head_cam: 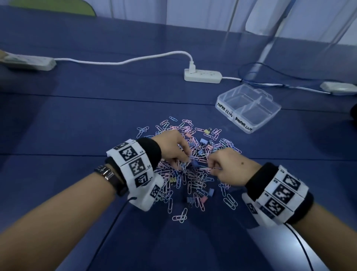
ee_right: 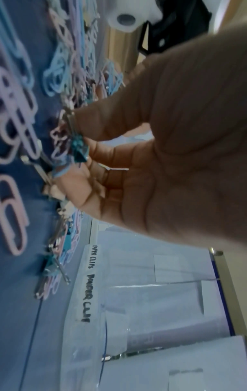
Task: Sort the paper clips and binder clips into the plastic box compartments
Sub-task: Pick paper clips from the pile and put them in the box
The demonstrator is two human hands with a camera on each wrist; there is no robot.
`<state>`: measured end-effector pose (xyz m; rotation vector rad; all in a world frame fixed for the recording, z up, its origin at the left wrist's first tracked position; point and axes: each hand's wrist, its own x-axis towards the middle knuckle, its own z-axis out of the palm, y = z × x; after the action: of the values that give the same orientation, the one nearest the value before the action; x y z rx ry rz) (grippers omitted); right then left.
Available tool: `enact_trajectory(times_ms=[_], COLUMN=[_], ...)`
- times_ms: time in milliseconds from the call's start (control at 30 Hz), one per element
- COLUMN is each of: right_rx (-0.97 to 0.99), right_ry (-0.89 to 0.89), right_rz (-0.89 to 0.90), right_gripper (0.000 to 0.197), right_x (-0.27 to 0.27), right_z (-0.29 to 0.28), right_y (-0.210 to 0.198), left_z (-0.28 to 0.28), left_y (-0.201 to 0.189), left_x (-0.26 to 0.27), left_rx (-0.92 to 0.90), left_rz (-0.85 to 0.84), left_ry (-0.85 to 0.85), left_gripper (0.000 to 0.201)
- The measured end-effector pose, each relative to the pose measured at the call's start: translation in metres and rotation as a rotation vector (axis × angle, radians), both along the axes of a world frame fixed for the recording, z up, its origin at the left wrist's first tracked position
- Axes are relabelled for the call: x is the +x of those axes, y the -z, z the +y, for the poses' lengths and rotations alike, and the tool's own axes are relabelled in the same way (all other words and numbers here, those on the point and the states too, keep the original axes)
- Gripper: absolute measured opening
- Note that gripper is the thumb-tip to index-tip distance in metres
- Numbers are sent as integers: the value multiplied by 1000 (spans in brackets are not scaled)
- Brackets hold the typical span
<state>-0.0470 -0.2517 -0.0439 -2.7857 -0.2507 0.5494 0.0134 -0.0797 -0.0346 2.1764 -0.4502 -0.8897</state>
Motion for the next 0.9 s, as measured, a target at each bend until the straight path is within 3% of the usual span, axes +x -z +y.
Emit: enact_trajectory(times_ms=[133, 267, 467, 767, 900], right_rx=[80, 200, 707, 714, 712], right_ry=[47, 152, 424, 421, 448], right_rz=[44, 70, 251, 200, 64], right_gripper=[23, 15, 16, 4, 7], right_x=[5, 10, 9, 14, 40], right_z=[-2, -6, -9, -7, -22], right_y=[-2, -7, -10, -14, -35], left_z=[9, 13, 14, 10, 10], left_y=[6, 8, 10, 6, 1], left_x=[2, 2, 0, -2, 4], left_rx=[-92, -170, -214, -232, -272], left_rz=[111, 176, 203, 200, 201], left_ry=[-58, -100, -127, -123, -150], left_gripper=[16, 16, 20, 22, 19])
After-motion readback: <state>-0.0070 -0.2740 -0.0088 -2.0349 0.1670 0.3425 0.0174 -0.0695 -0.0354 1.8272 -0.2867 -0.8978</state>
